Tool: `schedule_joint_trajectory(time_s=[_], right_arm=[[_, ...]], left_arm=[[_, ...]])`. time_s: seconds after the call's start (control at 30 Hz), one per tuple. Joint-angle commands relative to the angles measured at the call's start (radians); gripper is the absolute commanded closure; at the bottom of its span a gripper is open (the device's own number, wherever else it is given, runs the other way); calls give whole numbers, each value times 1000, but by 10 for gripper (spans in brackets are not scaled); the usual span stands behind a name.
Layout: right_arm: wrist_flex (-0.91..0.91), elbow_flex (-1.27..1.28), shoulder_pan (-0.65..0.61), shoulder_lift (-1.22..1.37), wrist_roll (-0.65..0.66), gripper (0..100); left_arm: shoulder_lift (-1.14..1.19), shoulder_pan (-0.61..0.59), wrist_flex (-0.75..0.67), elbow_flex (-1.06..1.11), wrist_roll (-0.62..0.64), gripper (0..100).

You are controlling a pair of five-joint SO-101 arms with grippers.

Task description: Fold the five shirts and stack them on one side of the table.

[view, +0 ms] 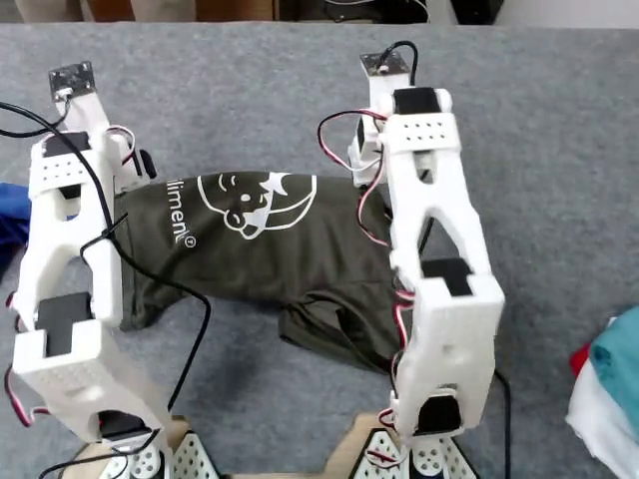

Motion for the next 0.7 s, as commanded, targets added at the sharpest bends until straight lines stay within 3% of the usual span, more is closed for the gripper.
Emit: schedule_joint_trajectory(time_s=[0.0, 0.37, 0.67], right_arm=[[11, -94, -15, 70, -11, 806], [26, -209, -5, 275, -11, 807], [26, -317, 87, 407, -5, 807]], left_arm=[[48, -6, -83, -11, 3, 803], [229, -12, -97, -91, 3, 805], [317, -14, -92, -175, 3, 805]])
